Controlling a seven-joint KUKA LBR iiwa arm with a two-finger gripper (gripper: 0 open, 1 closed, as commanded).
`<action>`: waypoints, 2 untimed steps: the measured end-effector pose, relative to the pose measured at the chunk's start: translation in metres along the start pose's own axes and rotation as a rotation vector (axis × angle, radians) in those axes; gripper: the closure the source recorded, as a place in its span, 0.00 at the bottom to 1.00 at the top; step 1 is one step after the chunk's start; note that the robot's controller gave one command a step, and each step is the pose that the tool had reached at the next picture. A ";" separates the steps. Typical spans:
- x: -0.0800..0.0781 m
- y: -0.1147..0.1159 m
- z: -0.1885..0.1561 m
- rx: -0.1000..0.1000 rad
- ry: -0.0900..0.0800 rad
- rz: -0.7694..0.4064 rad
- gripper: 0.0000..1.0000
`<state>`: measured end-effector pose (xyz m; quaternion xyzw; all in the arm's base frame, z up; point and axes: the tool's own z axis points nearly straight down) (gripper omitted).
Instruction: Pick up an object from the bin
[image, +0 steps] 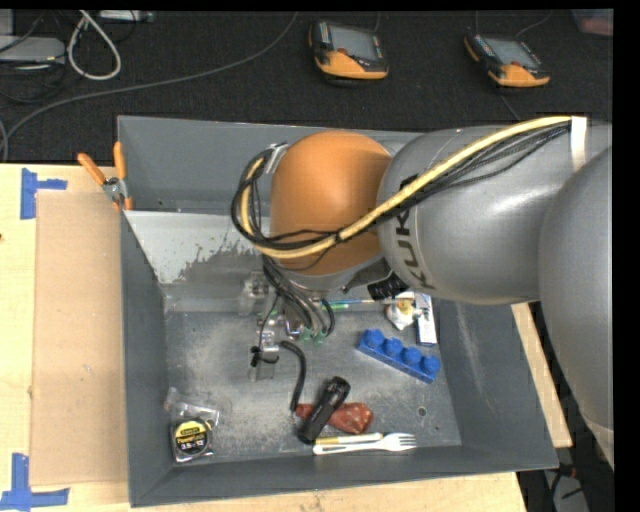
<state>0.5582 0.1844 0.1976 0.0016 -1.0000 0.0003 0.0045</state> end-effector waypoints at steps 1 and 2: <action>-0.002 -0.001 -0.005 -0.001 -0.007 0.004 0.00; 0.000 -0.040 0.063 -0.001 -0.010 -0.354 0.00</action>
Offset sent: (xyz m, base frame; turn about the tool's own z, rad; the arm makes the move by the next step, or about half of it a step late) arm -0.0036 -0.0801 -0.1276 -0.6606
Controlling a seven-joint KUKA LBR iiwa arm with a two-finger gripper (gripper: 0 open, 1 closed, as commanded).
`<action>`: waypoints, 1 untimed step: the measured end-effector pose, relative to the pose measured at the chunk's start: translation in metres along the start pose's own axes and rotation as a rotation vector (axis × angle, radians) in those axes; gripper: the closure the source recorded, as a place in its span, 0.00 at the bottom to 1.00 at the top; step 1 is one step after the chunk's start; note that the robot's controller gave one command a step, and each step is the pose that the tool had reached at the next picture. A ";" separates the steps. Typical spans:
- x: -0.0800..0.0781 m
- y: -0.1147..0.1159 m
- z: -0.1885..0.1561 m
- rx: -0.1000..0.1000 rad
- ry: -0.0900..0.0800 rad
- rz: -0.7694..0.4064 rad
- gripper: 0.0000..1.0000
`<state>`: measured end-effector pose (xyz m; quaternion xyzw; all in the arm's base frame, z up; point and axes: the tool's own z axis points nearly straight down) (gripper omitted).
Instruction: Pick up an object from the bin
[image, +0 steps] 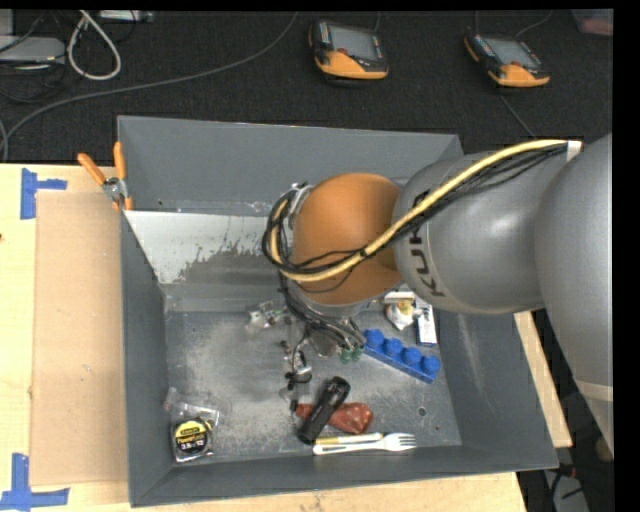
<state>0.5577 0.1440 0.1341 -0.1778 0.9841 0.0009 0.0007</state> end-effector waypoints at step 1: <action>0.006 -0.022 0.015 -0.001 0.001 -0.455 0.00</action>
Offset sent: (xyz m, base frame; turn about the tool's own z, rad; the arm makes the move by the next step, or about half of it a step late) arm -0.0336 -0.0647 -0.0291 -0.6184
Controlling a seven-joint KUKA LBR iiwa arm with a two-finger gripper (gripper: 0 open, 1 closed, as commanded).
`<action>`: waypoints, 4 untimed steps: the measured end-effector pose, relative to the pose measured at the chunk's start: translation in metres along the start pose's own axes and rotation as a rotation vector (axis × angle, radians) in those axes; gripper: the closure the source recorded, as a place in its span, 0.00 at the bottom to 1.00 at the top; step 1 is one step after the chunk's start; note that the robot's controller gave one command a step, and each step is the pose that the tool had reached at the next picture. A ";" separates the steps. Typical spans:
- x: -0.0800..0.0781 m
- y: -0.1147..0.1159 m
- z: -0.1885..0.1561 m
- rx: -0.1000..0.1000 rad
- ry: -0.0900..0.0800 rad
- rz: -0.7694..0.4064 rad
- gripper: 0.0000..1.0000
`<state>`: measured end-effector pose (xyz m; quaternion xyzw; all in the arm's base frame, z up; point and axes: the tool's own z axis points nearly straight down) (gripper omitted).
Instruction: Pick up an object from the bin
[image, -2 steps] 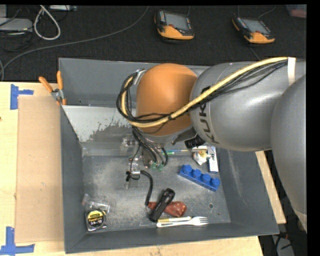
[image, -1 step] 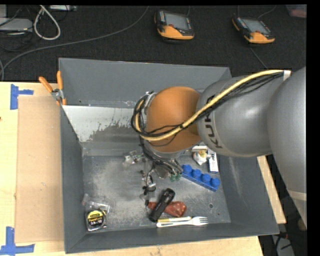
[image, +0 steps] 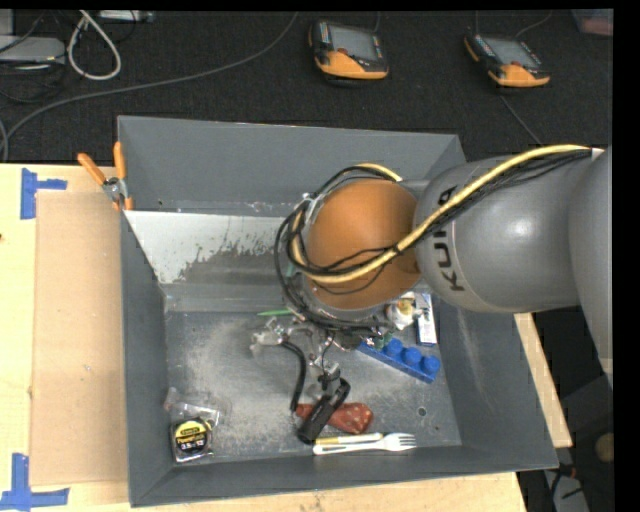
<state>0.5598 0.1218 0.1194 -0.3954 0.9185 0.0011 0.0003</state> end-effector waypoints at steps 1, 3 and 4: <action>0.051 -0.002 0.014 -0.004 0.007 -0.162 0.00; 0.021 -0.007 0.049 -0.007 0.001 -0.484 1.00; 0.021 -0.007 0.049 -0.007 0.001 -0.483 1.00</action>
Offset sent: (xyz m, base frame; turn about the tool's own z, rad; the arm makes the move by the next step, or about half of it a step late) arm -0.0304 -0.0582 -0.0494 -0.5393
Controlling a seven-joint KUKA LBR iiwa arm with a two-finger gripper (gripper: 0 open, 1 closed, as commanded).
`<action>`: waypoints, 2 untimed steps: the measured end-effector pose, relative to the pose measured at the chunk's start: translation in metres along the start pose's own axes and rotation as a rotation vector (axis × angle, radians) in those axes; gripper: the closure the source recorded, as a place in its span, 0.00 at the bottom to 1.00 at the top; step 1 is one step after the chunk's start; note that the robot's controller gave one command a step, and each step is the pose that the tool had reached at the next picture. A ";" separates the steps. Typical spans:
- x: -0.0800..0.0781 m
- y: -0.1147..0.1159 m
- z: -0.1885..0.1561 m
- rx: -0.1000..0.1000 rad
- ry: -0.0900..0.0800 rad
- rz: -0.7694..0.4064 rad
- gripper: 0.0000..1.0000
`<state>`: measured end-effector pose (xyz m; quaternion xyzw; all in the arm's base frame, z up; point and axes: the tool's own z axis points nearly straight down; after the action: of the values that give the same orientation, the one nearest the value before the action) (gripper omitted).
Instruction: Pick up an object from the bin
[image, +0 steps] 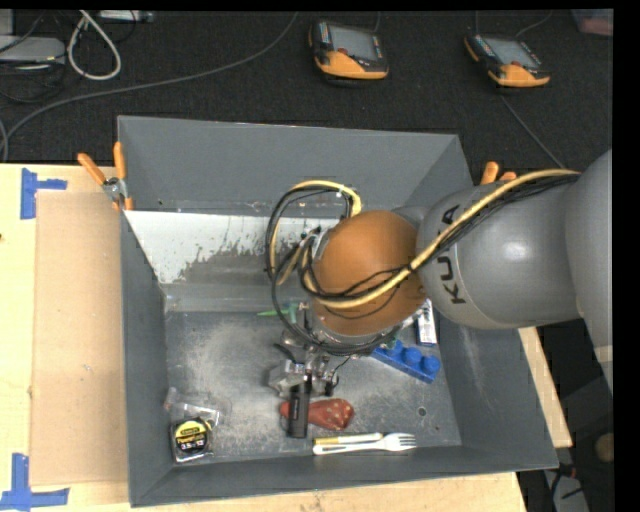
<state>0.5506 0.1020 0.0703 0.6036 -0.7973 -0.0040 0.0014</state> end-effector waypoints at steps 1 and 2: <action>0.001 0.002 -0.011 -0.006 0.003 0.000 1.00; 0.000 0.001 -0.032 -0.002 0.001 0.001 1.00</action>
Offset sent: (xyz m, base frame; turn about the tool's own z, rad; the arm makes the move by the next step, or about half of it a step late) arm -0.0017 -0.0002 0.0071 -0.0001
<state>0.5495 0.1019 0.1020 0.6033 -0.7975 -0.0043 0.0025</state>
